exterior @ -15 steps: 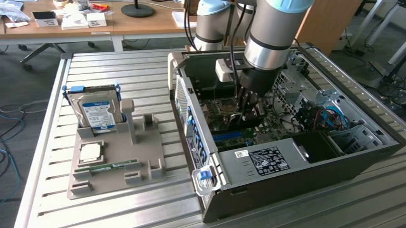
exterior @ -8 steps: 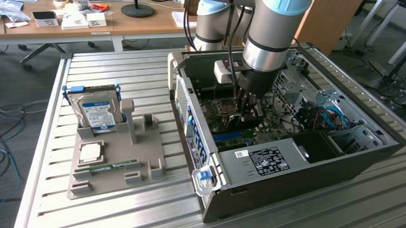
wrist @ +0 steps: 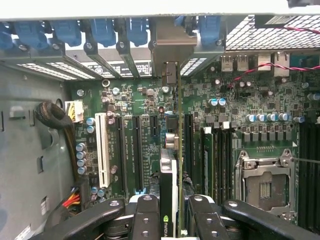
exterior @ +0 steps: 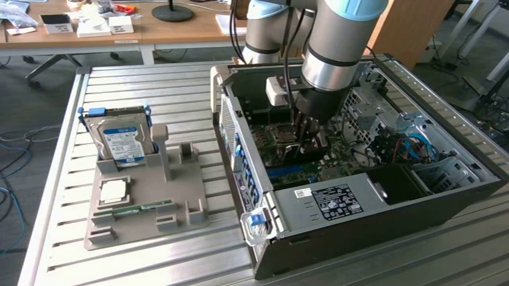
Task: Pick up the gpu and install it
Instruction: 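Insert the gpu into the slot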
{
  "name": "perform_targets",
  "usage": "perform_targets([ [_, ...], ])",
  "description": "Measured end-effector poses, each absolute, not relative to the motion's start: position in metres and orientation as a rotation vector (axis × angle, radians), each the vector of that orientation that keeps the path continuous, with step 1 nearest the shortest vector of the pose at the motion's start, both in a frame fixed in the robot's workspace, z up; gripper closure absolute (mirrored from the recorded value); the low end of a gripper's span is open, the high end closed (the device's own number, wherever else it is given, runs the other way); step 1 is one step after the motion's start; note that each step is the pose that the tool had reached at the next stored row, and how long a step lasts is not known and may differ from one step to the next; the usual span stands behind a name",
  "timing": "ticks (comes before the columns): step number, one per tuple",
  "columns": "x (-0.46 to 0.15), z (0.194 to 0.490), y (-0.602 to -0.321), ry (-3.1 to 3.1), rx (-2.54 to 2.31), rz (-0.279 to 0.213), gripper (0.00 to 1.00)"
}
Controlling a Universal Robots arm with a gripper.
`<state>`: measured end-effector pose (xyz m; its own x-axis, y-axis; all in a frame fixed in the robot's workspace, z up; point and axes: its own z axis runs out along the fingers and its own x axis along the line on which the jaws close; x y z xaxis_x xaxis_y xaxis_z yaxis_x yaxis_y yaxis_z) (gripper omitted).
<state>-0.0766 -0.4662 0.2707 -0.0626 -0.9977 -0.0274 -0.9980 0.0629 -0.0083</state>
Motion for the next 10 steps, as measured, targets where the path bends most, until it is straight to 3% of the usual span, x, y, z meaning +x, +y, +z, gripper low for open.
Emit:
perform_targets([
  [10, -0.0774, 0.2669, -0.4662, 2.272, -2.133, 0.020, 0.73],
])
